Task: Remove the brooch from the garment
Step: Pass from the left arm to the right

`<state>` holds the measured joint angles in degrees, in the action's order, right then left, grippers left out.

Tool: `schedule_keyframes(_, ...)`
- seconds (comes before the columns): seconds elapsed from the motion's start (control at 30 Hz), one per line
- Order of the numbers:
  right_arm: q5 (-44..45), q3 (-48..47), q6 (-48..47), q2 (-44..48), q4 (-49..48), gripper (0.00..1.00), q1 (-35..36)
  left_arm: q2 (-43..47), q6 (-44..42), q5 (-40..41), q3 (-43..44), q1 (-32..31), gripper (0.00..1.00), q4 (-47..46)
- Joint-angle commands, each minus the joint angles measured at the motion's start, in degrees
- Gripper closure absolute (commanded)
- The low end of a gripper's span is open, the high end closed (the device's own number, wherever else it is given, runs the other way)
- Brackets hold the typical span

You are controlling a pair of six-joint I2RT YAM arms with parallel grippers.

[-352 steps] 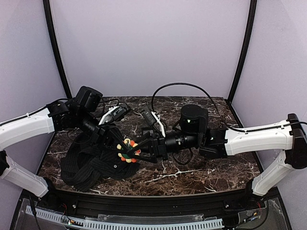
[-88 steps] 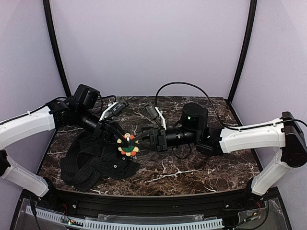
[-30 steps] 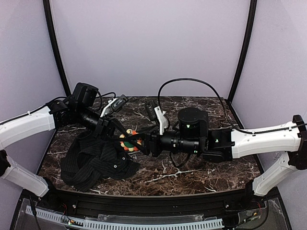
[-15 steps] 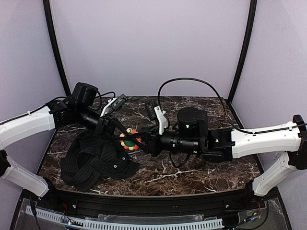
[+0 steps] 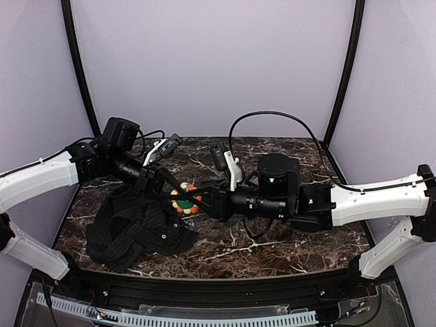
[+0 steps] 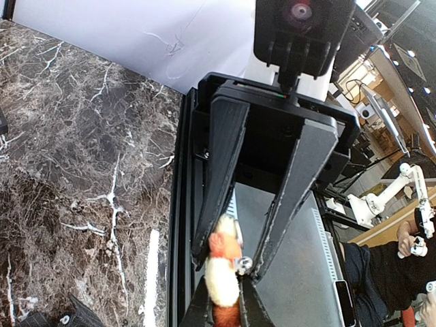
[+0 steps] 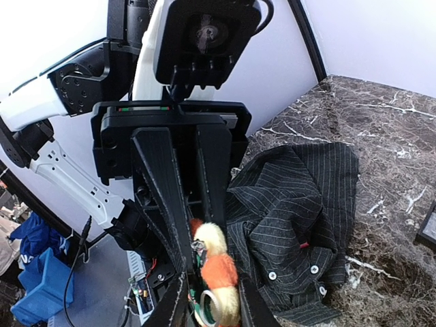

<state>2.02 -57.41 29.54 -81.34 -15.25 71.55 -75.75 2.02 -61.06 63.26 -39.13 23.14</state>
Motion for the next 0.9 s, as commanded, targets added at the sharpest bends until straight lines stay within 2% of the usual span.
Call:
schedule_keyframes(0.0,-2.53,2.11,2.52,1.59,-3.23,0.77,-2.1,1.73,0.09,-1.56,-1.18,0.14,0.99,-1.01)
schedule_keyframes(0.4,-12.12,2.26,6.54,-0.75,-5.07,0.78,-5.62,1.79,-0.49,-4.76,-1.93,0.03,0.99,-1.5)
schedule_keyframes(0.63,-14.13,2.41,8.25,-1.58,-5.59,0.8,-6.77,2.2,-0.45,-4.09,-2.17,-0.05,0.99,-1.78)
schedule_keyframes(0.87,-17.83,6.32,4.6,1.45,-10.8,0.64,-6.78,1.71,0.39,-2.33,-1.77,0.02,0.99,-1.64)
